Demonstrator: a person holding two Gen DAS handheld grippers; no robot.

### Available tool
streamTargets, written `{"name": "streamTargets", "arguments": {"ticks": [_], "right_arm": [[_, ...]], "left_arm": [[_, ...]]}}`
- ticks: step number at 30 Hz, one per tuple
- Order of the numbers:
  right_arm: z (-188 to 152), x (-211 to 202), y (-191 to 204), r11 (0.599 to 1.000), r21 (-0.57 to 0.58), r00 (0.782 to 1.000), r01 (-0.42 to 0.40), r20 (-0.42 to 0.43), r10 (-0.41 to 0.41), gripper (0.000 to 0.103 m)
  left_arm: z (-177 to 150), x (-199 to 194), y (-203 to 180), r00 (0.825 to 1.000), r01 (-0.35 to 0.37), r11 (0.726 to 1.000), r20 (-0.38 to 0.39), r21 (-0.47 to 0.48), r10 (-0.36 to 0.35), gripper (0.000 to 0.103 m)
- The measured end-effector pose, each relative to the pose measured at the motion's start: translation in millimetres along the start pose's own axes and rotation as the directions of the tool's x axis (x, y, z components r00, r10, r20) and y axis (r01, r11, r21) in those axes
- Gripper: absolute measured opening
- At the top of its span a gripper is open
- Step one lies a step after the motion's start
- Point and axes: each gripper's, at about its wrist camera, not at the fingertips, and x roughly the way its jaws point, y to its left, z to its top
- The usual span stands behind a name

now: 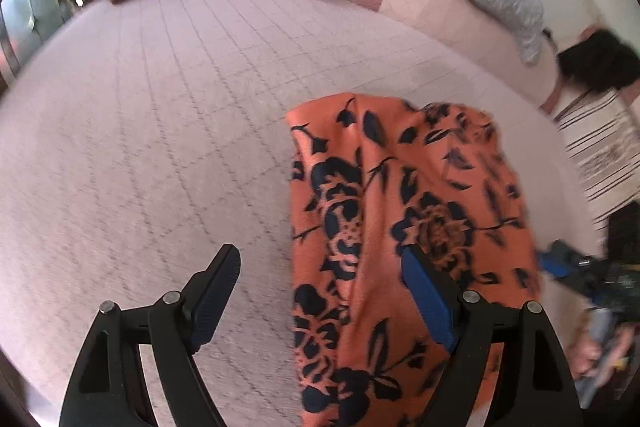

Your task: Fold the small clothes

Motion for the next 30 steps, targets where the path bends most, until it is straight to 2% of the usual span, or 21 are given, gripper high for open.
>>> {"name": "streamTargets", "arguments": {"ticks": [3, 5, 7, 10, 13, 17, 24, 26, 27, 28, 30], "right_arm": [[3, 0, -3, 1.000, 0.023, 1.000, -0.018, -0.005, 0.018, 0.067], [4, -2, -6, 0.999, 0.041, 0.999, -0.032, -0.006, 0.032, 0.067], [3, -3, -8, 0.997, 0.063, 0.999, -0.042, -0.010, 0.043, 0.067], [3, -3, -13, 0.991, 0.107, 0.997, -0.079, -0.018, 0.081, 0.070], [3, 4, -15, 0.991, 0.114, 0.997, -0.063, -0.024, 0.067, 0.071], [0, 24, -27, 0.983, 0.166, 0.992, -0.084, -0.083, 0.099, 0.071], [1, 38, -23, 0.982, 0.131, 0.989, -0.133, -0.052, 0.141, 0.073], [2, 42, -19, 0.984, 0.113, 0.988, -0.137, -0.051, 0.143, 0.073], [2, 45, -16, 0.986, 0.098, 0.989, -0.133, -0.052, 0.139, 0.071], [2, 47, -15, 0.988, 0.089, 0.990, -0.127, -0.051, 0.131, 0.069], [2, 51, -10, 0.992, 0.064, 0.993, -0.104, -0.047, 0.107, 0.061]], "left_arm": [[4, -8, 7, 0.995, 0.095, 0.995, 0.028, -0.018, -0.095, 0.083], [7, -8, 13, 0.983, 0.181, 0.983, 0.018, -0.038, -0.180, 0.085], [8, -1, 15, 0.973, 0.231, 0.971, -0.009, -0.062, -0.232, 0.087], [5, 14, 14, 0.967, 0.235, 0.968, -0.080, -0.084, -0.242, 0.087], [6, 31, 19, 0.960, 0.227, 0.966, -0.139, -0.126, -0.244, 0.087], [8, 35, 26, 0.950, 0.263, 0.951, -0.127, -0.166, -0.285, 0.088], [15, 40, 31, 0.934, 0.312, 0.928, -0.110, -0.203, -0.339, 0.087], [13, 46, 19, 0.935, 0.309, 0.932, -0.119, -0.189, -0.334, 0.081], [11, 46, 12, 0.939, 0.298, 0.938, -0.123, -0.179, -0.322, 0.073], [10, 46, 8, 0.947, 0.275, 0.948, -0.125, -0.161, -0.296, 0.064], [9, 45, 5, 0.955, 0.254, 0.957, -0.121, -0.138, -0.270, 0.058]]}}
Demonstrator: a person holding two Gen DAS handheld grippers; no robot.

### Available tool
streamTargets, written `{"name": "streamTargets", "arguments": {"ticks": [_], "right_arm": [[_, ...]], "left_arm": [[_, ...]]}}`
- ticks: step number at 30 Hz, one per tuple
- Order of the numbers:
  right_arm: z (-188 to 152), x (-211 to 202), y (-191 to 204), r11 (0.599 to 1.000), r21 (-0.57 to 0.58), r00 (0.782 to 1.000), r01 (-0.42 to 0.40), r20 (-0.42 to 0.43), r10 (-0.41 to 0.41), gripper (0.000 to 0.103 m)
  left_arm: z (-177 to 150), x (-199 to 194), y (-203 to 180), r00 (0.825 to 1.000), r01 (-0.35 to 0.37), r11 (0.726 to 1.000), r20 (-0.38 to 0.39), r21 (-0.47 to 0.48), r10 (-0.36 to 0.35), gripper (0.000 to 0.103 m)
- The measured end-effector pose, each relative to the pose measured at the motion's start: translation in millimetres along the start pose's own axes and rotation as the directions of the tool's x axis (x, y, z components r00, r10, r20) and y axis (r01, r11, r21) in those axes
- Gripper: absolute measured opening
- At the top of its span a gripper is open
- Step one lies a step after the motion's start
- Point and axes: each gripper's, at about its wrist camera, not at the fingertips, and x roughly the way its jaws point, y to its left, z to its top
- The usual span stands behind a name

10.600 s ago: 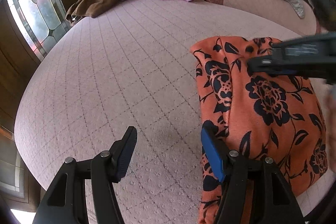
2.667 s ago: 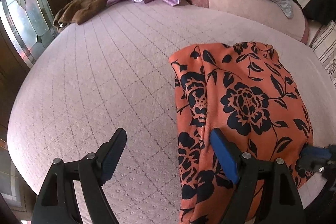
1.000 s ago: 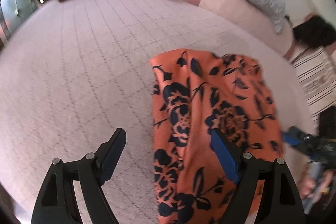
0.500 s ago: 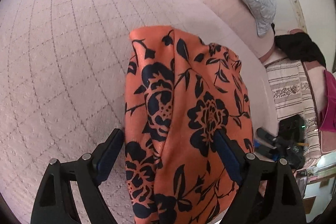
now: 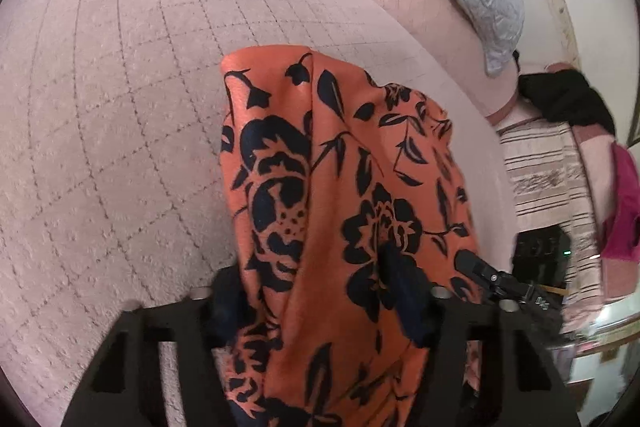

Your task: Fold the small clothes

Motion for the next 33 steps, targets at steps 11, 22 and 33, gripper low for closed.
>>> {"name": "streamTargets", "arguments": {"ticks": [11, 22, 33], "right_arm": [[-8, -12, 29, 0.981, -0.147, 0.989, 0.125, 0.103, -0.111, 0.040], [-20, -65, 41, 0.955, -0.225, 0.962, 0.190, 0.239, -0.135, 0.039], [-29, -116, -11, 0.964, -0.116, 0.940, 0.237, 0.280, -0.198, 0.040]], "left_arm": [[-7, -5, -39, 0.992, -0.083, 0.989, 0.103, 0.123, 0.070, 0.036], [-22, -8, -106, 0.986, -0.057, 0.977, 0.164, 0.207, 0.023, 0.033], [-42, 49, -158, 0.972, -0.231, 0.921, 0.113, 0.313, 0.206, 0.036]]}}
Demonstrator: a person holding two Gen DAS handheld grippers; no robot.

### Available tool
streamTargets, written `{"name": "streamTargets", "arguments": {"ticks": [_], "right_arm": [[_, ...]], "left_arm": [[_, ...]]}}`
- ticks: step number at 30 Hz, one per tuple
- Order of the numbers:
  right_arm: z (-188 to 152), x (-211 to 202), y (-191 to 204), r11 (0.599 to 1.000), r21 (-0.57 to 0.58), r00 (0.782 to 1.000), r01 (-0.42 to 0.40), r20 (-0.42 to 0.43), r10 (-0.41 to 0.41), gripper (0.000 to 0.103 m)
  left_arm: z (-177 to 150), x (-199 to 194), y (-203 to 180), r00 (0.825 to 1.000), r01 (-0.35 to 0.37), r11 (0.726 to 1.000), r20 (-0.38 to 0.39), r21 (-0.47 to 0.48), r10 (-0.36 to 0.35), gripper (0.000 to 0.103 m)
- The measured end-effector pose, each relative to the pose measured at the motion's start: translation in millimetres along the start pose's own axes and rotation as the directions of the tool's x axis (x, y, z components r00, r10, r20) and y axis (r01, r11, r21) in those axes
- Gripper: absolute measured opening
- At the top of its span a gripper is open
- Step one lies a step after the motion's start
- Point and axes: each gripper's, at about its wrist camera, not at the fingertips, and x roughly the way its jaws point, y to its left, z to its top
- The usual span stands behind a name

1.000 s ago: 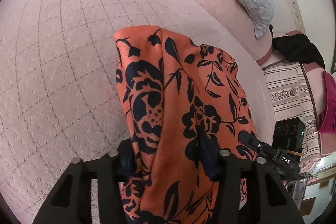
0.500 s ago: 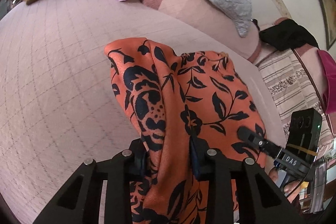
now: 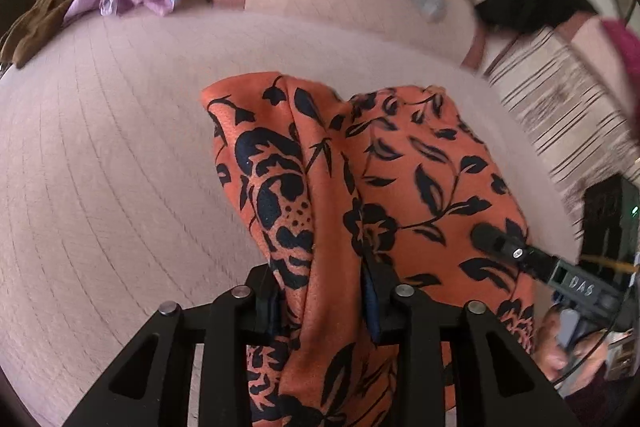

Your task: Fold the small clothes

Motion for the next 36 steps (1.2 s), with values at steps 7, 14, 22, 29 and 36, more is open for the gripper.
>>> {"name": "streamTargets", "arguments": {"ticks": [7, 14, 22, 29, 36], "right_arm": [[0, -1, -21, 0.990, 0.053, 0.991, 0.132, -0.044, -0.130, 0.063], [-12, -45, 30, 0.979, -0.122, 0.984, 0.164, 0.094, -0.153, 0.035], [-56, -4, 66, 0.944, -0.198, 0.956, 0.265, -0.071, -0.284, 0.034], [-58, -87, 122, 0.947, -0.209, 0.965, 0.244, 0.144, -0.217, 0.035], [-65, -162, 167, 0.937, -0.236, 0.938, 0.259, 0.292, -0.186, 0.050]], "left_arm": [[-10, -36, -12, 0.981, -0.190, 0.976, 0.071, 0.104, 0.183, 0.050], [-42, -56, -3, 0.917, -0.397, 0.906, 0.115, 0.145, 0.383, 0.062], [-56, -71, -11, 0.902, -0.432, 0.888, 0.101, 0.159, 0.421, 0.062], [-56, -189, -55, 0.835, -0.470, 0.876, 0.375, 0.105, 0.403, 0.077], [-69, -259, -97, 0.767, -0.500, 0.858, 0.519, 0.118, 0.376, 0.089]]}}
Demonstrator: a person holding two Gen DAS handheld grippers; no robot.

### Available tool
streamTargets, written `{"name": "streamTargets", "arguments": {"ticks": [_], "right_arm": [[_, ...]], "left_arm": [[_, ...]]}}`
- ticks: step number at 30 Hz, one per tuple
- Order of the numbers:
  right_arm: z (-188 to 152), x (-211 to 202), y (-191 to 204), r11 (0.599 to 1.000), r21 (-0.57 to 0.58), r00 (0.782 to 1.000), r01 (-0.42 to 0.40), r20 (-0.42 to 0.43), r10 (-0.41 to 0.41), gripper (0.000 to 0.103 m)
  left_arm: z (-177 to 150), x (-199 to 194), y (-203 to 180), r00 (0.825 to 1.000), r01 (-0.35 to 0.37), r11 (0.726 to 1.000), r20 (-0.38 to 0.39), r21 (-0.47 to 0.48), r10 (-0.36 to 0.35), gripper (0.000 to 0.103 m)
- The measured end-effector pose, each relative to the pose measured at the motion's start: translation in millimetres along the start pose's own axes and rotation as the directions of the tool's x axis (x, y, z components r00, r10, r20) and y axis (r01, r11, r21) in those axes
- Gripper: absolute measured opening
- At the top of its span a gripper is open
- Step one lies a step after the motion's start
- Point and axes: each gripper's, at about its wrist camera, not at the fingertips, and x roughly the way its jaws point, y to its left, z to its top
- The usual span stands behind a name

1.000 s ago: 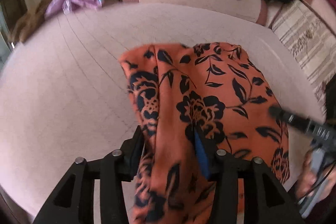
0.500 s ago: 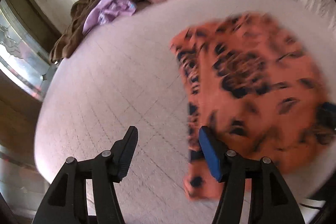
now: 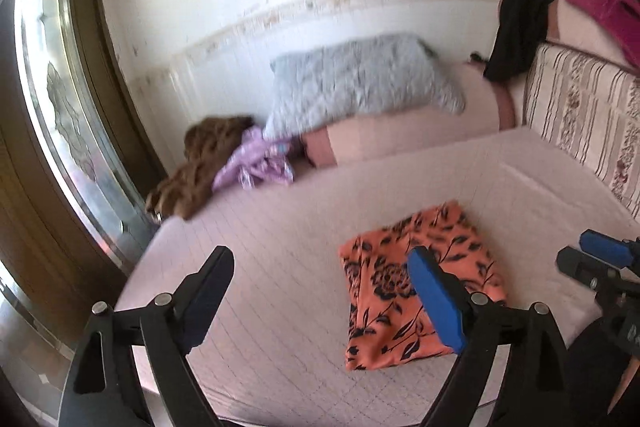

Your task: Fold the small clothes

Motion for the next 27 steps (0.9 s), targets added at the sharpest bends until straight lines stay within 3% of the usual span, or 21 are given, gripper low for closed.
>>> {"name": "streamTargets", "arguments": {"ticks": [1, 4, 10, 20, 27], "right_arm": [[2, -8, 2, 1.000, -0.003, 1.000, 0.004, 0.017, -0.004, 0.060], [7, -36, 12, 1.000, -0.021, 0.996, 0.004, 0.084, -0.002, 0.061], [12, -68, 29, 0.992, -0.082, 0.984, 0.096, 0.159, -0.082, 0.061], [10, -79, 37, 0.984, -0.099, 0.976, 0.148, 0.175, -0.129, 0.061], [8, -69, 49, 0.981, -0.121, 0.979, 0.152, 0.157, -0.132, 0.061]], "left_arm": [[4, -9, -1, 1.000, -0.004, 1.000, 0.019, 0.003, 0.004, 0.090], [11, -25, -1, 0.998, -0.024, 1.000, 0.056, 0.001, 0.023, 0.099], [21, -50, 5, 0.994, -0.021, 0.999, 0.105, -0.035, 0.025, 0.099], [25, -60, 22, 0.988, -0.059, 0.994, 0.138, -0.097, 0.072, 0.100], [20, -52, 39, 0.991, -0.066, 0.988, 0.105, -0.142, 0.082, 0.100]]}}
